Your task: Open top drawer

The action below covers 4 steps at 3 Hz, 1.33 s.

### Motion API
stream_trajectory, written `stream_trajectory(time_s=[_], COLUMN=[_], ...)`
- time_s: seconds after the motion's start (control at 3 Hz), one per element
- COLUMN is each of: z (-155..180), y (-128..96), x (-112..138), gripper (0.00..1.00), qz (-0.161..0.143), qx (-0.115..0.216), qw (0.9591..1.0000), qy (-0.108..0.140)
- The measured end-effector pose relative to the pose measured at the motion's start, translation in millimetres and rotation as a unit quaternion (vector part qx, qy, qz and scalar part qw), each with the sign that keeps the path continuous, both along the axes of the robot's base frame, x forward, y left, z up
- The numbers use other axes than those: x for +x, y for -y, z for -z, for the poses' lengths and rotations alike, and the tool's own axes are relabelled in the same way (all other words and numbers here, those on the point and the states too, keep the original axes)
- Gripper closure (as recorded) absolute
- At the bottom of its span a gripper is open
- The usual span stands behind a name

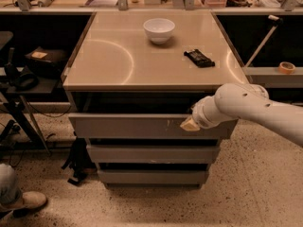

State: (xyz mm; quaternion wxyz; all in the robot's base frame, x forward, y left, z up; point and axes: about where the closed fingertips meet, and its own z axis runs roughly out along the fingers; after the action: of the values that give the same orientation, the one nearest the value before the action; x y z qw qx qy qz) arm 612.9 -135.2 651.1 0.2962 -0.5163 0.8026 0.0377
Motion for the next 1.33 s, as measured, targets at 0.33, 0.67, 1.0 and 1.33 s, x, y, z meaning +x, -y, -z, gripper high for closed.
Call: stream_trajectory(time_s=[0.33,0.67,1.0,1.33], z=[-5,-7,-11,-41], y=[0,5,5,9], x=[0,-24,-25,-45], gripper=[1.00,1.00,1.00,1.00], qz=[0.000,-0.004,-0.004,-0.007], qx=[0.000,-0.022,-0.022,-0.043], qw=[1.0000,0.9997,0.9997,0.9970], qy=[0.000,0.011,0.011,0.064])
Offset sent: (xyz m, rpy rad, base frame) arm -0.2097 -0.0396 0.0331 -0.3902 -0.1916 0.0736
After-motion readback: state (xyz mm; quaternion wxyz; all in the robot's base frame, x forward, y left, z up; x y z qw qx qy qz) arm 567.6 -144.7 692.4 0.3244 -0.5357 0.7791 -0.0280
